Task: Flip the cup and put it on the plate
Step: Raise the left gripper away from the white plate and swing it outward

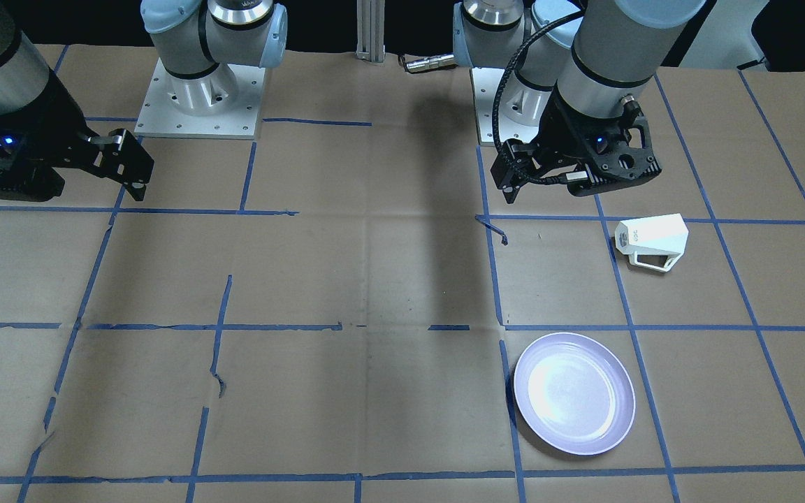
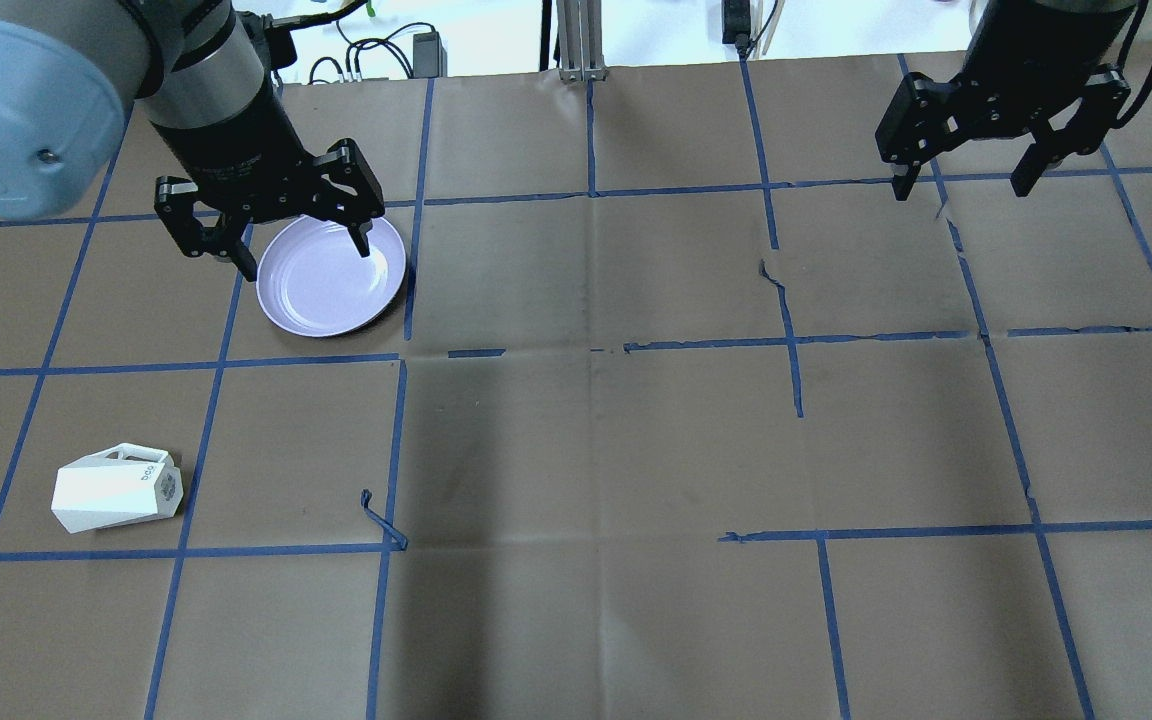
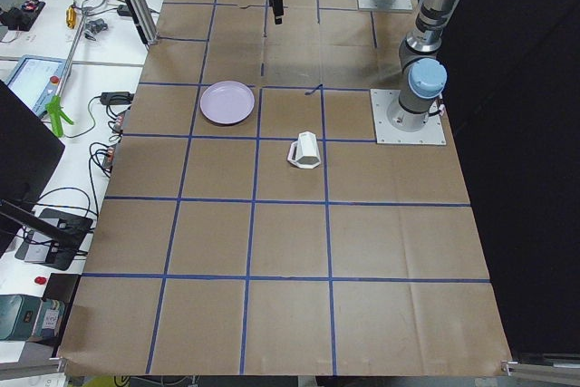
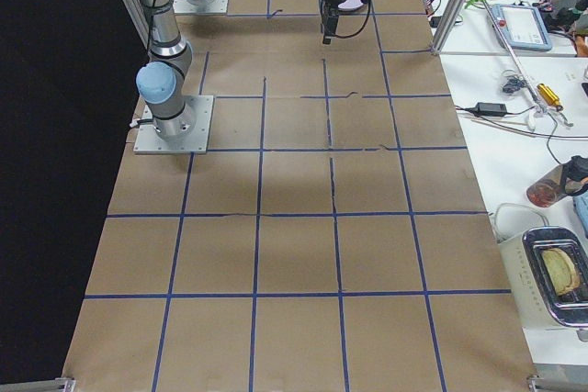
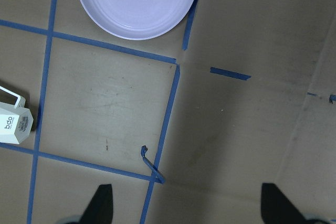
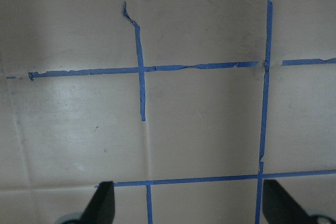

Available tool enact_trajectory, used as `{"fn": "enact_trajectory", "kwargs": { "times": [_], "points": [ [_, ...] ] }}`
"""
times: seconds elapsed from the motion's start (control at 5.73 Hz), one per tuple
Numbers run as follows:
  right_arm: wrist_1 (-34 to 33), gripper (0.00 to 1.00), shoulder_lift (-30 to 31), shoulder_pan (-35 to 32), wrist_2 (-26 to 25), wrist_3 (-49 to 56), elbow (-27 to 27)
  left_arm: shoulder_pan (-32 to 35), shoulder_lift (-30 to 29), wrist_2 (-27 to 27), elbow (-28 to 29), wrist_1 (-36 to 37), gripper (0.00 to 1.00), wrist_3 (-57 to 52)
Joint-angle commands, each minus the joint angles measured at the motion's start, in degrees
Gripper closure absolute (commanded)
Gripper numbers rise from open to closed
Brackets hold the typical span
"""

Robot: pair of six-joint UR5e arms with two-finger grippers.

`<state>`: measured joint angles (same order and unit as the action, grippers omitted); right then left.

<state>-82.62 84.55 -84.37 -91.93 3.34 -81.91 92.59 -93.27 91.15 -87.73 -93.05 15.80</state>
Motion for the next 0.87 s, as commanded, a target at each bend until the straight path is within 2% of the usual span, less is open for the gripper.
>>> {"fn": "enact_trajectory", "kwargs": {
  "times": [0.0, 0.35, 0.7],
  "points": [
    [0.0, 0.0, 0.0, 0.0, 0.0, 0.0, 0.0, -0.91, 0.63, -0.01, 0.01, 0.06, 0.01, -1.81],
    [0.0, 0.0, 0.0, 0.0, 0.0, 0.0, 0.0, -9.92, 1.07, 0.08, 0.98, -0.11, 0.01, -10.93],
    [0.0, 0.0, 0.0, 0.0, 0.0, 0.0, 0.0, -22.21, 2.03, 0.6, 0.46, -0.64, 0.01, -27.15]
  ]
}}
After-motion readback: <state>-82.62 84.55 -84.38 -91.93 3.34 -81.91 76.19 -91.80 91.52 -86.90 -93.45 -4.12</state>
